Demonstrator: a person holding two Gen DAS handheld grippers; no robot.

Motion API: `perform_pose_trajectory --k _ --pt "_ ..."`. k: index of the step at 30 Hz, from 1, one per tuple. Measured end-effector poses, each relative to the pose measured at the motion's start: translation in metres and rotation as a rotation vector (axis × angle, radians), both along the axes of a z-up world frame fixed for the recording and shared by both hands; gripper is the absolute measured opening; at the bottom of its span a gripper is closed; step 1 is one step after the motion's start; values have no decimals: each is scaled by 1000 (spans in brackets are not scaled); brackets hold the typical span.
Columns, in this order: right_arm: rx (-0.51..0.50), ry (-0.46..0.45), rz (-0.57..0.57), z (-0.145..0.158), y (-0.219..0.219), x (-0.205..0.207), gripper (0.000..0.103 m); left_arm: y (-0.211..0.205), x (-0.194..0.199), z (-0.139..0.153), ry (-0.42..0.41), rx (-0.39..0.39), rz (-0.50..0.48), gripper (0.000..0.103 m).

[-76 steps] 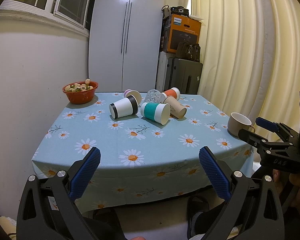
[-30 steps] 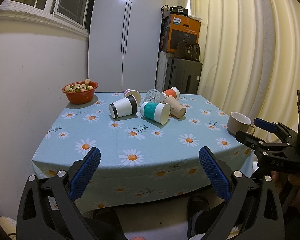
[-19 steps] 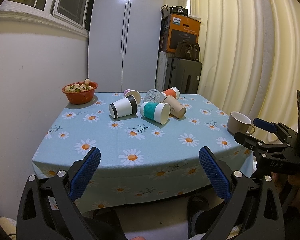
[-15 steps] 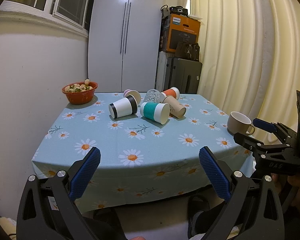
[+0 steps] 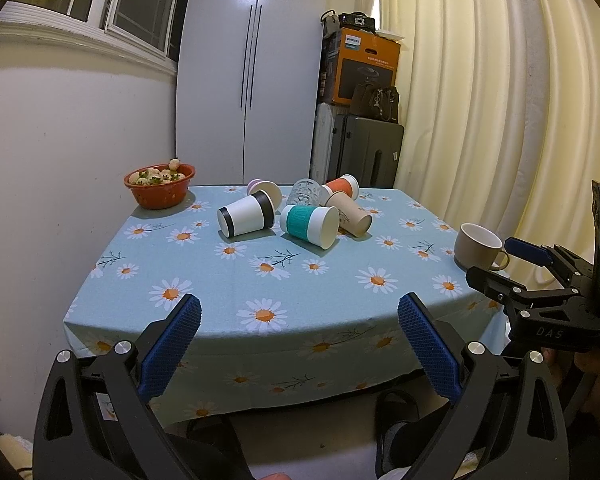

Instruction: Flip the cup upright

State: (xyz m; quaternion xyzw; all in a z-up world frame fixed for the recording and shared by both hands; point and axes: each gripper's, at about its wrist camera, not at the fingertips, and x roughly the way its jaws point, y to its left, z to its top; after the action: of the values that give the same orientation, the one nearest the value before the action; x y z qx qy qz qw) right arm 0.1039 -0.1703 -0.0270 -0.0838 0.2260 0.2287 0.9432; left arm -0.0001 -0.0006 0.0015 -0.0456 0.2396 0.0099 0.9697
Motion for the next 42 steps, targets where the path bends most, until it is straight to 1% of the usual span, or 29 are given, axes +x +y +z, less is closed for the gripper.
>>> perform_pose_trajectory --k 22,31,36,39,42 --pt "-5 0 2 -2 1 0 94 -1 0 1 -1 5 -1 96" --pt "-4 4 1 -3 1 0 94 0 0 4 -7 -10 -17 96" --pt "10 31 0 -4 -4 5 94 1 0 6 -7 -31 -34 96" --pt "19 61 13 -3 -4 9 94 4 8 7 36 -56 -46 96" --pt "46 133 34 -1 -6 21 94 3 19 7 71 -57 -77 96"
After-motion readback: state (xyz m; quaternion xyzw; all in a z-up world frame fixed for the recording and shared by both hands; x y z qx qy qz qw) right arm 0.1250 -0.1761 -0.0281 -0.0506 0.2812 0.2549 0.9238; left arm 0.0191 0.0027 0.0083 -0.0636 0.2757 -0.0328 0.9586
